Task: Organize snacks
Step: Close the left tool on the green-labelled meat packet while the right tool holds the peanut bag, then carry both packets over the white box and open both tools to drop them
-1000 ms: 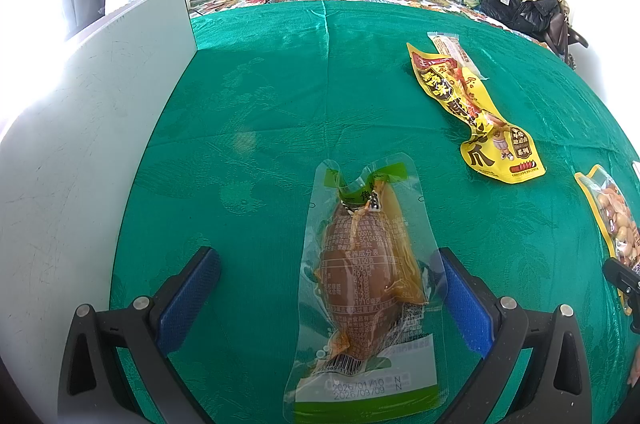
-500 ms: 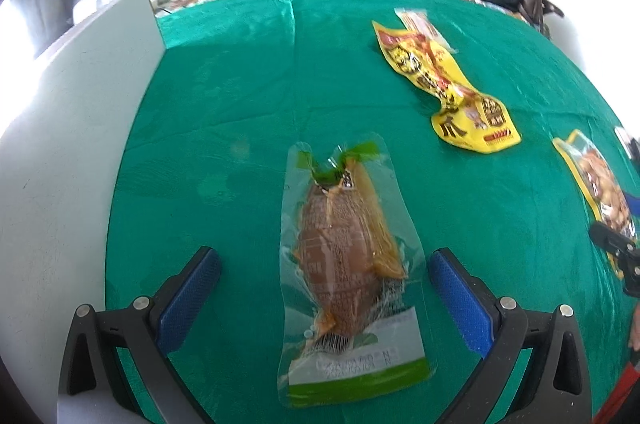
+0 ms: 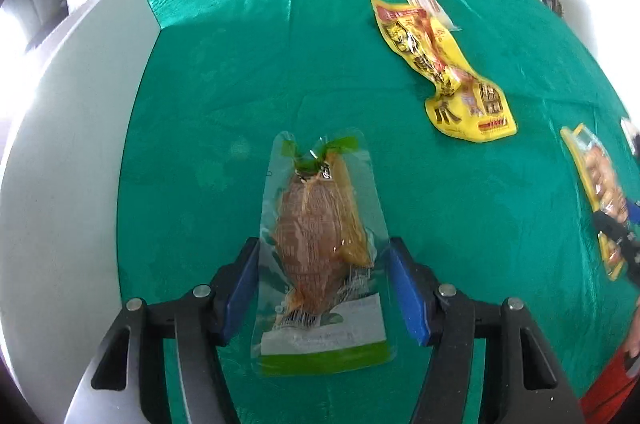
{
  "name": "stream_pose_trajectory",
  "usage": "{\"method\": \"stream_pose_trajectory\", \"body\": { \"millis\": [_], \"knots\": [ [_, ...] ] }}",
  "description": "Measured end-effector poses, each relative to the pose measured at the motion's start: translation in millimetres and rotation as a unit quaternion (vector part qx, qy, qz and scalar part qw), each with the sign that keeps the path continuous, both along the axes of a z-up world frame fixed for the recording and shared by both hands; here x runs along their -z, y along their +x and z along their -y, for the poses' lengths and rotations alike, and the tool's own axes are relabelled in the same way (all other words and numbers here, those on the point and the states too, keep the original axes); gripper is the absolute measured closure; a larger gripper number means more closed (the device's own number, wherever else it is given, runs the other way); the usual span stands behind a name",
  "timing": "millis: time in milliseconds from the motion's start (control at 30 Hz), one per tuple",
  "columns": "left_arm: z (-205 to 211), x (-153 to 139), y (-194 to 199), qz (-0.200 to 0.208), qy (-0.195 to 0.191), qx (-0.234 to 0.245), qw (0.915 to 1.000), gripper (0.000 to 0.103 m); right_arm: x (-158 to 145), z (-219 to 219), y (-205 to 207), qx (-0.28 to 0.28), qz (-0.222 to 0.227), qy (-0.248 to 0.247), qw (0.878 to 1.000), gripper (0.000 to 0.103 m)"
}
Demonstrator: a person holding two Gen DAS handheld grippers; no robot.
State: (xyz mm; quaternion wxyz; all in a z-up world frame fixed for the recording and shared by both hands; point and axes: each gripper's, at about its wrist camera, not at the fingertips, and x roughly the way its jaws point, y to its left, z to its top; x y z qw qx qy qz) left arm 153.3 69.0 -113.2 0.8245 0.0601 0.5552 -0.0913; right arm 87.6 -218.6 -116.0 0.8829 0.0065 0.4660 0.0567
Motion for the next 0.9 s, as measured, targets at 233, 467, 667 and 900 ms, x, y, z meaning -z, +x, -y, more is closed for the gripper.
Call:
{"method": "stream_pose_trajectory", "body": {
  "millis": [233, 467, 667, 900],
  "knots": [
    [-24.2, -22.5, -50.2, 0.027, -0.139, -0.047, 0.9889, 0.044, 5.9, 54.9, -20.5, 0.048, -0.015, 0.286, 0.957, 0.043],
    [-96.4, -104.8, -102.6, 0.090, -0.296, -0.088, 0.9470, 0.043, -44.0, 1.8, -32.6, 0.001, 0.010, 0.276, 0.961, 0.044],
    [-202.7, -151.3, -119.2, 0.155, -0.246, -0.172, 0.9411, 0.042, -132.1, -163.6, -29.0, -0.169, 0.043, 0.286, 0.942, 0.044],
    [-310.3, -120.8, -125.1, 0.122, -0.073, -0.309, 0.9403, 0.022, -160.6, -345.0, -31.7, -0.302, 0.038, 0.251, 0.919, 0.030]
  ]
}}
